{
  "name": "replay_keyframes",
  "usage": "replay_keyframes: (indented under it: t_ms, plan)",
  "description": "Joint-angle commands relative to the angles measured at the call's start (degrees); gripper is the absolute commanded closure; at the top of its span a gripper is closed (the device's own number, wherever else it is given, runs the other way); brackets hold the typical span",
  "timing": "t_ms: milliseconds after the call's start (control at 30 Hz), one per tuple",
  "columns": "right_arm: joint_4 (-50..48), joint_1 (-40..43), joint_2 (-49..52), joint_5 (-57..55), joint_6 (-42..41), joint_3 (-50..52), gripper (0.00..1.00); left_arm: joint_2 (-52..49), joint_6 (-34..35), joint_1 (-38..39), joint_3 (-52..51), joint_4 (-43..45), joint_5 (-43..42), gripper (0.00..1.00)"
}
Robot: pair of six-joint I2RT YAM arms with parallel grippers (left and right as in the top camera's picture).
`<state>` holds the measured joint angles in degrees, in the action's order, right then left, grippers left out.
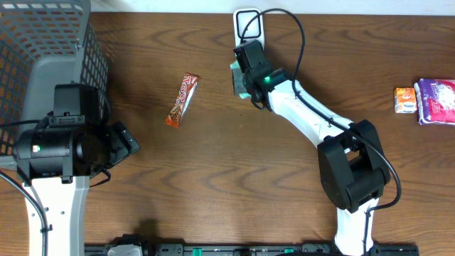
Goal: Scan the item barcode
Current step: 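Hold the wipes pack up in front of the scanner, then carry the wipes pack right toward the orange and purple packs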
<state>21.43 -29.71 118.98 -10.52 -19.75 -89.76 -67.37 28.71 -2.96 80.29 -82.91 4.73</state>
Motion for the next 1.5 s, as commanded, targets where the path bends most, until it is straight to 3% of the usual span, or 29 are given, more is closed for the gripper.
replay_keyframes:
  t_ms: [0, 200, 467, 800, 1067, 1200, 1467]
  plan:
    - [-4.04, 1.44, -0.7, -2.89, 1.16, -1.75, 0.99, 0.04, 0.55, -0.31, 0.0, -0.2, 0.87, 0.02]
    - [-7.8, 4.74, -0.57, -2.89, 3.08, -5.07, 0.99, 0.04, 0.55, -0.31, 0.0, -0.22, 0.87, 0.02]
    - [-8.61, 6.69, 3.82, -4.17, 13.22, -13.66, 0.99, 0.04, 0.55, -0.31, 0.0, -0.22, 0.87, 0.02]
    - [-16.57, 6.03, 12.02, -8.07, 17.07, -16.35, 0.99, 0.04, 0.55, -0.31, 0.0, -0.2, 0.87, 0.02]
    - [-17.27, 6.03, 12.79, -10.84, 14.62, -17.16, 0.99, 0.04, 0.55, -0.31, 0.0, -0.22, 0.87, 0.02]
    - [-11.74, 6.25, 12.39, -13.07, 13.73, -22.08, 0.99, 0.04, 0.52, -0.31, 0.0, -0.22, 0.9, 0.02]
    - [10.05, 12.2, 12.37, -25.57, 12.96, -32.98, 0.99, 0.04, 0.52, -0.31, 0.0, -0.22, 0.87, 0.02]
